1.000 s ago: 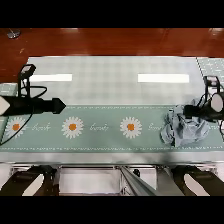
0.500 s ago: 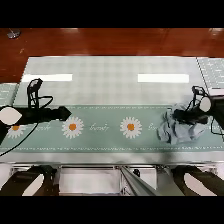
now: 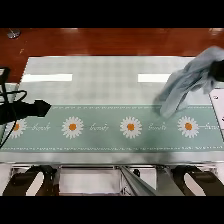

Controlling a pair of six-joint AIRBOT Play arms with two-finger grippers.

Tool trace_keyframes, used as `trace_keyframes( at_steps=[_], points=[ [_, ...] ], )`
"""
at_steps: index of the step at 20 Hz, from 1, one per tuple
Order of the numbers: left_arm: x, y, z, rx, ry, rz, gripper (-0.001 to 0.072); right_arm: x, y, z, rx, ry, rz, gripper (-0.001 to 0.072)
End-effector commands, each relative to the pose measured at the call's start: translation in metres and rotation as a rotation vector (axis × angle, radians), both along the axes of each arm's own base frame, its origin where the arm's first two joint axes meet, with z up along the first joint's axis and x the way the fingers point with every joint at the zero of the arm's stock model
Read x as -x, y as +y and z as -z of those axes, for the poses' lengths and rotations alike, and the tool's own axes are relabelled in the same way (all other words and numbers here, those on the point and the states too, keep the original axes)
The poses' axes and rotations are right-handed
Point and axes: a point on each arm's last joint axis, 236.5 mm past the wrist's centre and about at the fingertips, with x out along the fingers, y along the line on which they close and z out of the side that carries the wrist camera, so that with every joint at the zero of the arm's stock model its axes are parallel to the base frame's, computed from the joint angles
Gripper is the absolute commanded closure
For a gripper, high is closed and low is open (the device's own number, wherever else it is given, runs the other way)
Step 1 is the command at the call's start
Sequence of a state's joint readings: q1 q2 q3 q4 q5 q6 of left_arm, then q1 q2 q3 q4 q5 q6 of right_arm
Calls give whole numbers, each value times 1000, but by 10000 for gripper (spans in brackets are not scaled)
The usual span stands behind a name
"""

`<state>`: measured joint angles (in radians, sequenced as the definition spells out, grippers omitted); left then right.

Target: Fold the shirts.

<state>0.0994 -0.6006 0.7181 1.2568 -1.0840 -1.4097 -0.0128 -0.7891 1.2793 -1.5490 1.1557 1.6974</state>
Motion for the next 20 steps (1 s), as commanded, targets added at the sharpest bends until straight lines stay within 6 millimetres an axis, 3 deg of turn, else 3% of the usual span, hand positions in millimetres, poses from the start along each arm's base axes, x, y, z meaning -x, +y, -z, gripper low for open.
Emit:
trace_keyframes(
  at_steps=[1, 4, 6, 7, 9, 13, 18, 20],
  points=[
    [11, -20, -19, 105, -57, 8, 3, 33, 39, -104, -32, -244, -142, 684],
    [9, -26, -22, 134, -64, 18, 3, 55, 73, -158, -56, -374, -267, 685],
    [9, -26, -22, 135, -63, 18, 3, 66, 88, -169, -68, -392, -328, 685],
    [10, -27, -21, 135, -57, 21, 2, 70, 99, -161, -76, -359, -366, 685],
    [10, -27, -20, 136, -55, 21, 2, 72, 126, -115, -73, -173, -465, 685],
    [11, -28, -19, 141, -44, 21, 3, 65, 194, 0, -19, 180, -647, 684],
    [8, -27, -13, 144, -22, 19, 3, 59, 303, 136, 30, 465, -802, 684],
    [5, -27, -7, 151, -4, 14, 3, 69, 354, 186, -30, 563, -848, 683]
  ],
)
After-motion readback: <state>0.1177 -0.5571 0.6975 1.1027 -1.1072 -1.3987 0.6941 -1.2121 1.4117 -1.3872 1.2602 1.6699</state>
